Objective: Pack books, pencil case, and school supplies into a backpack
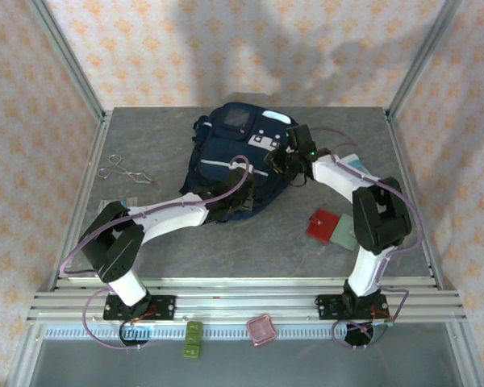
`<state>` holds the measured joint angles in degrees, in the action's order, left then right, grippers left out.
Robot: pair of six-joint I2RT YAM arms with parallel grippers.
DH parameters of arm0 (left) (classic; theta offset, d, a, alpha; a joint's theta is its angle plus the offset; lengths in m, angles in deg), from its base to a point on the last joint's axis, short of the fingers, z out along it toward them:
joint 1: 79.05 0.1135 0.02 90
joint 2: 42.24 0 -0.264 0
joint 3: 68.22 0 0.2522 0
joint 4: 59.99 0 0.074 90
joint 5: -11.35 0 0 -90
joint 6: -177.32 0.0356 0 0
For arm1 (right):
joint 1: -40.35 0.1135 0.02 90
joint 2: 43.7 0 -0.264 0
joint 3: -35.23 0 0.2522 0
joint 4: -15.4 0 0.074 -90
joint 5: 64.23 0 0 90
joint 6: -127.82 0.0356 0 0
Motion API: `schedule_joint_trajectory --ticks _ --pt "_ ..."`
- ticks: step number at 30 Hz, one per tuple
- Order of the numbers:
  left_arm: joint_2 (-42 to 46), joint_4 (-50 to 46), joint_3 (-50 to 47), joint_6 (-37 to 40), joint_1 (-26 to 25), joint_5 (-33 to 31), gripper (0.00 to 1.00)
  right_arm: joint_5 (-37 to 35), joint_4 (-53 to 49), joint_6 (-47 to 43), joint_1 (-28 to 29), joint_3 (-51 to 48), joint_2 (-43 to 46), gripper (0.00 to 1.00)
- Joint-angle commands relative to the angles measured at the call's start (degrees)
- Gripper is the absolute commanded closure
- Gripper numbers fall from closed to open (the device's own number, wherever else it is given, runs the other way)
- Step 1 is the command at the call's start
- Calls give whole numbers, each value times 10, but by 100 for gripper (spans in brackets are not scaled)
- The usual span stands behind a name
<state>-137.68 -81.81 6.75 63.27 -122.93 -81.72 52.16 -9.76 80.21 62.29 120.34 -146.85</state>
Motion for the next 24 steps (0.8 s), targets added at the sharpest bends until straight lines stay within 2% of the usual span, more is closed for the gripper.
schedule_joint_trajectory --ticks 1,5,9,11,14,20,24 --pt "-5 -4 25 -7 -9 5 100 11 68 40 23 -61 56 69" --pt "-7 1 29 -8 -8 8 100 22 100 71 46 -115 84 69" --pt "-12 3 29 -10 -9 10 100 20 113 86 71 -124 84 72" --pt "-14 3 26 -12 -9 7 100 22 112 87 74 -119 70 79" --pt "-13 -2 18 -17 -9 -9 100 20 115 90 74 -117 59 100" --pt "6 -49 -9 -19 0 -75 100 -14 105 76 61 -116 79 100" --pt "36 -43 -62 -14 39 -90 100 -39 111 70 48 -128 109 100"
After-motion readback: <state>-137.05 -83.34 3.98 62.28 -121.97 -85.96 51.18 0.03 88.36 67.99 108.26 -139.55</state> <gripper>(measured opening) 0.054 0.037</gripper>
